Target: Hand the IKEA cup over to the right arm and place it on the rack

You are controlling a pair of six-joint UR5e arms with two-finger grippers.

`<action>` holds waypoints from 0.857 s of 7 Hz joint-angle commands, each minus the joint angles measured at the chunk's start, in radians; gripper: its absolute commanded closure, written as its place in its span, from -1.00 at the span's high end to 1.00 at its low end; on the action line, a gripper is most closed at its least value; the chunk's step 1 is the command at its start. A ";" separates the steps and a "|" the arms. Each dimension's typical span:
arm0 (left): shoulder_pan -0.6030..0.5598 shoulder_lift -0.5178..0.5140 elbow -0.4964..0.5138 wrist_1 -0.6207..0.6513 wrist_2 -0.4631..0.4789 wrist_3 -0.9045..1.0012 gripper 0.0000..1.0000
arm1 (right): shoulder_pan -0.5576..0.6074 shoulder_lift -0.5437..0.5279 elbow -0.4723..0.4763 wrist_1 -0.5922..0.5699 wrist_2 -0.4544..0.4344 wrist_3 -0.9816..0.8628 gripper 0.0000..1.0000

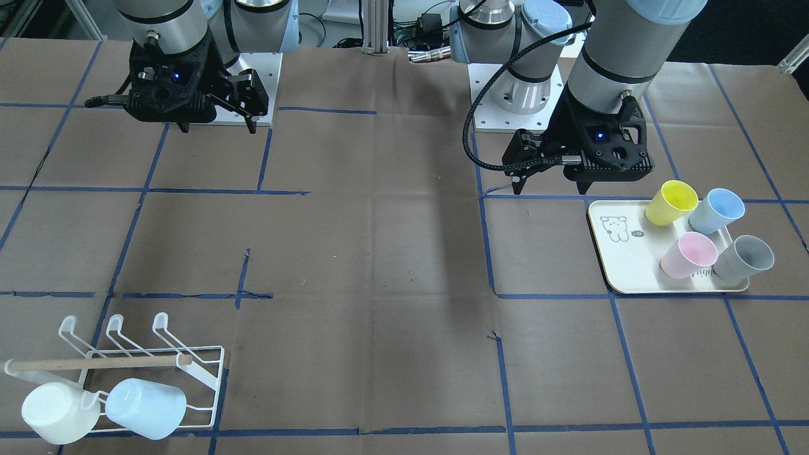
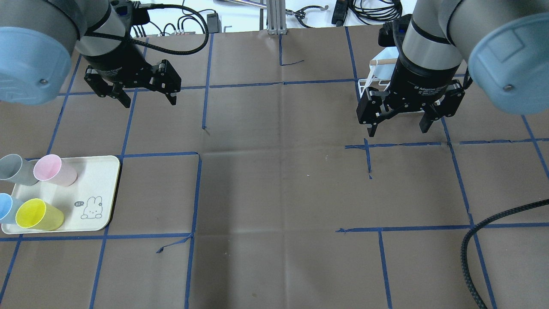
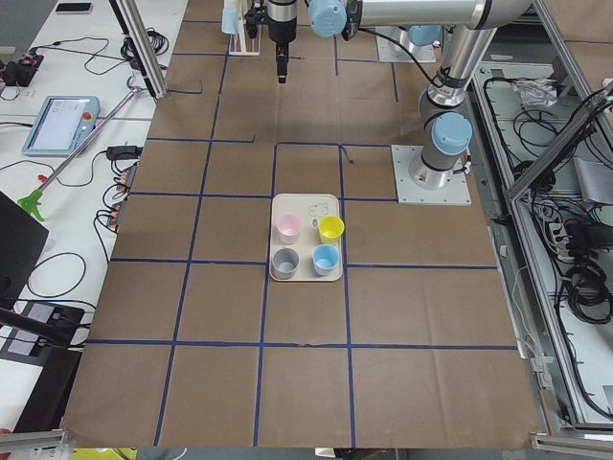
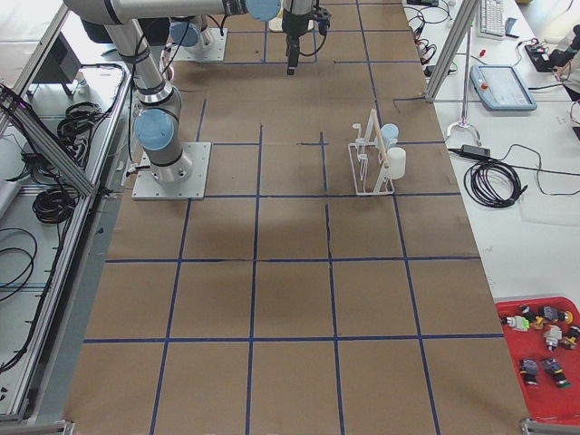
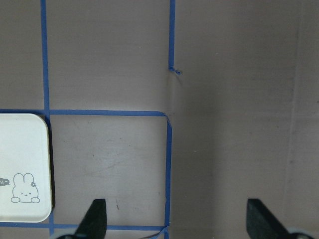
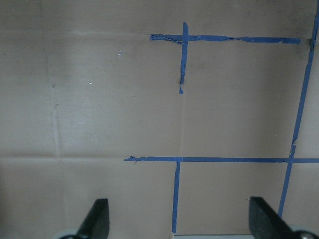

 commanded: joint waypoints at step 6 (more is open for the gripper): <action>0.000 -0.001 0.002 0.000 0.004 0.000 1.00 | -0.001 0.014 0.000 -0.003 0.000 -0.001 0.99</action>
